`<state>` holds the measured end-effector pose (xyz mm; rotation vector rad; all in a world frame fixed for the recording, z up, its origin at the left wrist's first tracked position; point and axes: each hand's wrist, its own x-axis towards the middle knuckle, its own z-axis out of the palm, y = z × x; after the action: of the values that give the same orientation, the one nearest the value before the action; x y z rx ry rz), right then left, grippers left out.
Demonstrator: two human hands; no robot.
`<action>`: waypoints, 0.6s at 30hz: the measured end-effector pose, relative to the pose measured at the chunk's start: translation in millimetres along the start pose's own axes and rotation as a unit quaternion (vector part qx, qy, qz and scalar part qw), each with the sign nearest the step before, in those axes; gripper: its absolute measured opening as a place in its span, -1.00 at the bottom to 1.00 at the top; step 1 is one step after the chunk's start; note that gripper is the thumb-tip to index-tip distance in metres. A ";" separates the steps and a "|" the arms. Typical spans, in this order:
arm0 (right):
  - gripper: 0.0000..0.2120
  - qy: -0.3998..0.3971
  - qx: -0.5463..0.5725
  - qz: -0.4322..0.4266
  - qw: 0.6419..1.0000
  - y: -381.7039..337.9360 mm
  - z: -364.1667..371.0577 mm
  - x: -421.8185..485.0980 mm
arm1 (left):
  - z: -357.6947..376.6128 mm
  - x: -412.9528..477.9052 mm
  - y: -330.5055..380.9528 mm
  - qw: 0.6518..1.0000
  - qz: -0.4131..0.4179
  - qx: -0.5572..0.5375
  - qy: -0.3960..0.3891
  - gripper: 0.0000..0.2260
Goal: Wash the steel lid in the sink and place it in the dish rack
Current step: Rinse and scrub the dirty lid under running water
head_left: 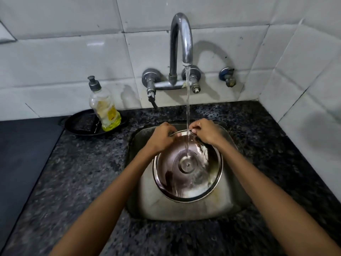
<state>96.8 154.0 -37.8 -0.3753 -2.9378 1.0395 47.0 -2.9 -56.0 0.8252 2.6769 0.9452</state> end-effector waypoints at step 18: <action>-0.85 -0.019 0.110 -0.049 0.993 -5.5 2.2 2.6 | -2.6 -27.6 -6.4 0.994 0.010 -0.089 0.070 -0.80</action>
<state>92.9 149.1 -36.3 -0.2062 -2.7984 1.3522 66.1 -23.8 -58.2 0.7740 2.6523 1.2696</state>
